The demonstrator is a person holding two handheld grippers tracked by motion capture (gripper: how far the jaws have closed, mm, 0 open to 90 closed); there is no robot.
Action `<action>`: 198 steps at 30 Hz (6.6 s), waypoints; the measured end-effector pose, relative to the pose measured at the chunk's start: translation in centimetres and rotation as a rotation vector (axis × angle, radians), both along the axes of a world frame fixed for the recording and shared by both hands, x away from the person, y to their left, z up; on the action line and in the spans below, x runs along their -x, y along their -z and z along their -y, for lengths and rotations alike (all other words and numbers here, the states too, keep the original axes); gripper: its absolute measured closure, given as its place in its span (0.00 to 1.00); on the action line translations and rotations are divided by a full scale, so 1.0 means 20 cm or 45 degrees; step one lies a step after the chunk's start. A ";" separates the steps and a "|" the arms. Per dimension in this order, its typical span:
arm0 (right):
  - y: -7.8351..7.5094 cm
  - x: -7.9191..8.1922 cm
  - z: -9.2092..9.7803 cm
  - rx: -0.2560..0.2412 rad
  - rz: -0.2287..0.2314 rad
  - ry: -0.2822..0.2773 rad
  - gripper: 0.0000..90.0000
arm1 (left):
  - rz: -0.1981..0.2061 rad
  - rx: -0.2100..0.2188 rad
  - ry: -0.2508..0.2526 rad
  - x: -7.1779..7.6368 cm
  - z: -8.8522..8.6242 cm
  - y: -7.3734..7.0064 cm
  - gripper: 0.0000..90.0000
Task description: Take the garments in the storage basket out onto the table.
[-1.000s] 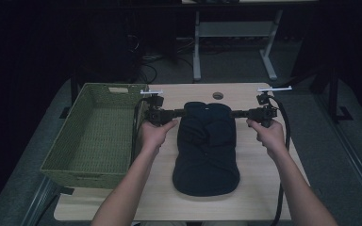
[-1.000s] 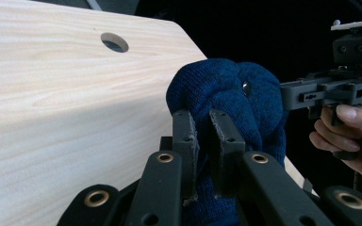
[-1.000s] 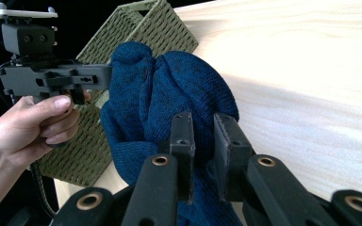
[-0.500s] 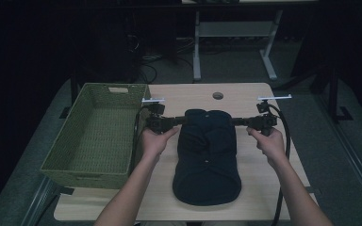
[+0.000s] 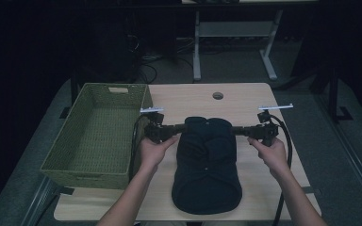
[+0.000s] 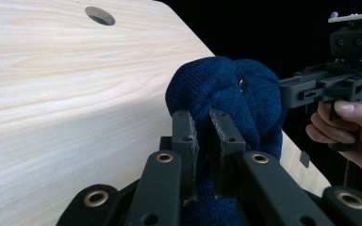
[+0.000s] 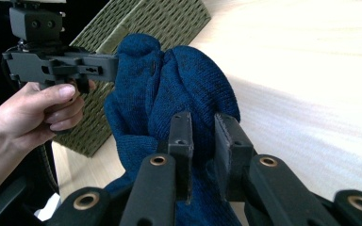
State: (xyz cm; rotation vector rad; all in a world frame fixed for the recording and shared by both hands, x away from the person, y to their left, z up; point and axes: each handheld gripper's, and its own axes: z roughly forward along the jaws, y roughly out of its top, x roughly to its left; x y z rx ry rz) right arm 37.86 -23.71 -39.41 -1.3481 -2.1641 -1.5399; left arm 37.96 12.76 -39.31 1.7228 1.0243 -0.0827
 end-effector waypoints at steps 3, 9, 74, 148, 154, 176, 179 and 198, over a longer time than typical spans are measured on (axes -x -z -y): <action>0.02 0.04 0.00 0.006 0.008 -0.013 0.86 | 0.008 -0.002 0.012 0.04 0.00 0.02 0.91; 0.05 0.13 0.01 -0.002 0.020 -0.040 0.86 | 0.017 0.014 0.037 0.13 -0.02 0.05 0.91; 0.07 0.33 -0.07 -0.012 -0.086 -0.199 0.84 | -0.158 -0.027 0.275 0.61 -0.14 0.28 0.91; 0.34 0.26 -0.26 0.360 -0.273 -0.425 0.93 | -0.139 -0.291 0.211 0.32 0.16 0.32 0.83; 0.32 0.14 -0.23 0.340 -0.273 -0.385 0.91 | -0.142 -0.280 0.174 0.24 0.18 0.31 0.83; 0.34 0.35 -0.32 0.302 -0.257 -0.485 0.92 | -0.192 -0.243 0.329 0.43 0.19 0.32 0.81; 0.30 0.34 -0.32 0.294 -0.237 -0.492 0.91 | -0.192 -0.235 0.327 0.44 0.19 0.34 0.82; 0.23 0.03 -0.44 0.273 -0.216 -0.305 0.90 | -0.172 -0.247 0.318 0.44 0.20 0.35 0.82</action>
